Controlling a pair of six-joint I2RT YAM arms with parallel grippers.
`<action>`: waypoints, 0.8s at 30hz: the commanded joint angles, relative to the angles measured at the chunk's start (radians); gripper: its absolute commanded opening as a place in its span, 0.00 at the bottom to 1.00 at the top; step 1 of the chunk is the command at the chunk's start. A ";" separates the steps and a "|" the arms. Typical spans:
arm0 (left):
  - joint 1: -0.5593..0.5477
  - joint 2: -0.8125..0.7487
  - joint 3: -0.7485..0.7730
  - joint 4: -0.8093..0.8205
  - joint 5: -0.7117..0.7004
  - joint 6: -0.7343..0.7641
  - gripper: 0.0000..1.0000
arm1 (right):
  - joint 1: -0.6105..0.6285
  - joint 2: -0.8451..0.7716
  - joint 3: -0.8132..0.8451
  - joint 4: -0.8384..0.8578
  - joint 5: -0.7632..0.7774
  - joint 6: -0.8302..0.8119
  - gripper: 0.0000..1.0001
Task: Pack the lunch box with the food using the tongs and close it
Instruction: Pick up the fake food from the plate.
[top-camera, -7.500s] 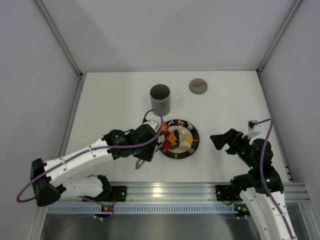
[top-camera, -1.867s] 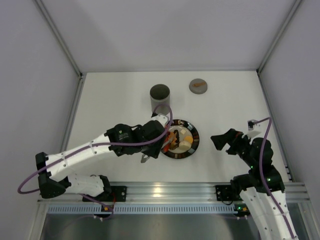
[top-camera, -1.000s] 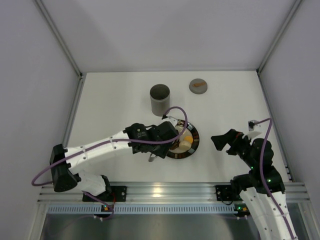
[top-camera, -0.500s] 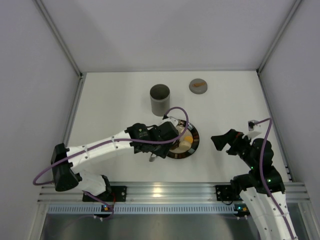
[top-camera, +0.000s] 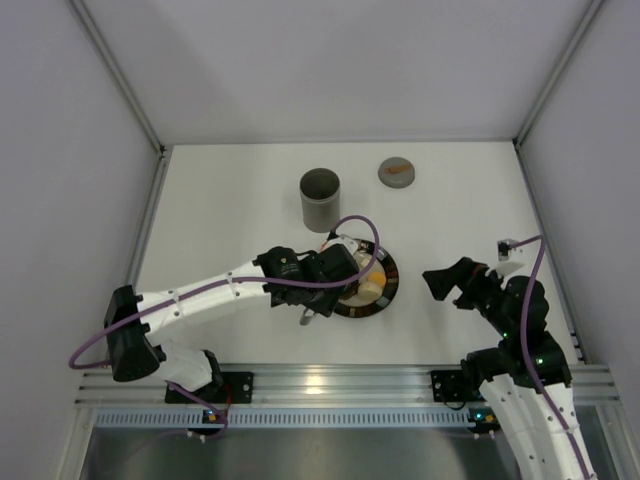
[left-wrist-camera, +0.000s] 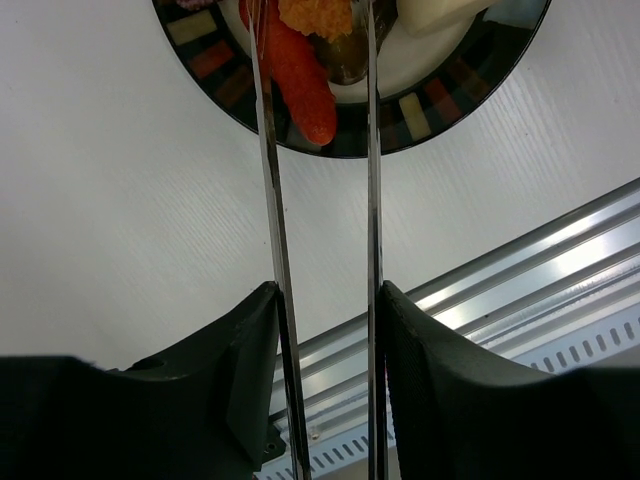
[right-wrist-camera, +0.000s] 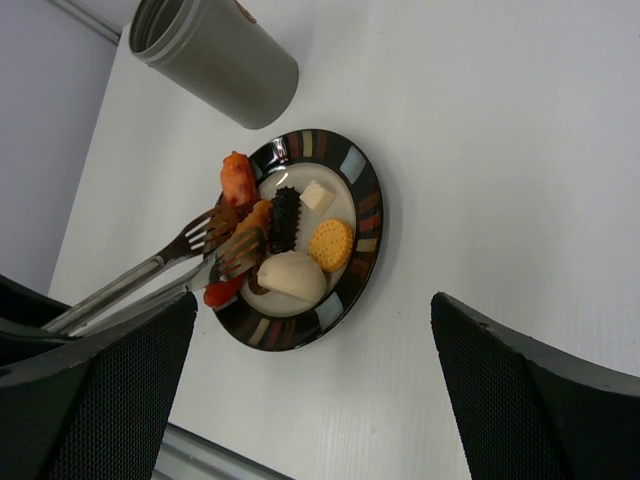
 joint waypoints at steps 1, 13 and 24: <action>-0.005 0.007 -0.005 0.041 0.009 0.014 0.47 | -0.011 0.003 0.042 -0.009 0.010 -0.013 1.00; -0.005 -0.018 0.058 -0.011 -0.017 0.014 0.26 | -0.011 -0.008 0.036 -0.014 0.010 -0.008 0.99; -0.005 -0.049 0.096 -0.050 -0.040 0.011 0.21 | -0.011 -0.010 0.030 -0.011 0.008 -0.007 0.99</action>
